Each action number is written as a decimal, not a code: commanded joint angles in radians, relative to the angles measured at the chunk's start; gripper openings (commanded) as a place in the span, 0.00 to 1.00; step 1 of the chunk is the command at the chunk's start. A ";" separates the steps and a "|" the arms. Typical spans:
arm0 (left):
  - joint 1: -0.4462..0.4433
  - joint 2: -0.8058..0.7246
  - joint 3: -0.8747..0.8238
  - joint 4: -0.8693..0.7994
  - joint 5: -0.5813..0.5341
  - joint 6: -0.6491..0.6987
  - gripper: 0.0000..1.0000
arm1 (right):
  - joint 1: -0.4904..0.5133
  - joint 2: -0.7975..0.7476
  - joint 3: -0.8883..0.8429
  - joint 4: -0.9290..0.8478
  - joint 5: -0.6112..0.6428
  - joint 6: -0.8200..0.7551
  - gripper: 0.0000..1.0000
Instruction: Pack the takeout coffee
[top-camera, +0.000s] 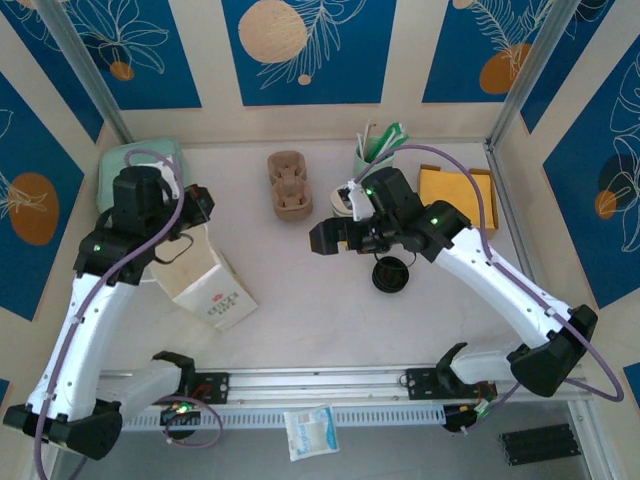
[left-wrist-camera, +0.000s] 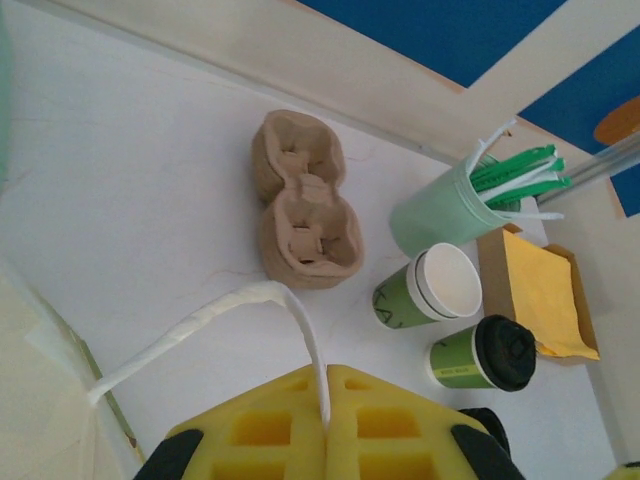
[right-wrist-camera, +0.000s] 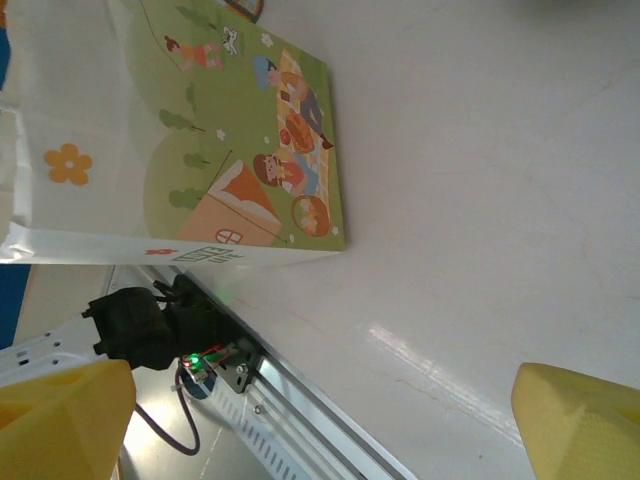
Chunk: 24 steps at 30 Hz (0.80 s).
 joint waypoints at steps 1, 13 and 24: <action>-0.047 0.027 -0.003 0.082 -0.009 -0.025 0.00 | -0.018 0.010 -0.022 -0.007 -0.015 -0.004 0.97; -0.144 0.120 -0.006 0.141 0.000 -0.013 0.10 | -0.041 0.054 -0.031 0.015 -0.002 0.026 0.97; -0.149 0.105 0.029 0.111 0.023 0.042 0.71 | -0.038 0.153 -0.023 0.140 0.011 0.189 0.96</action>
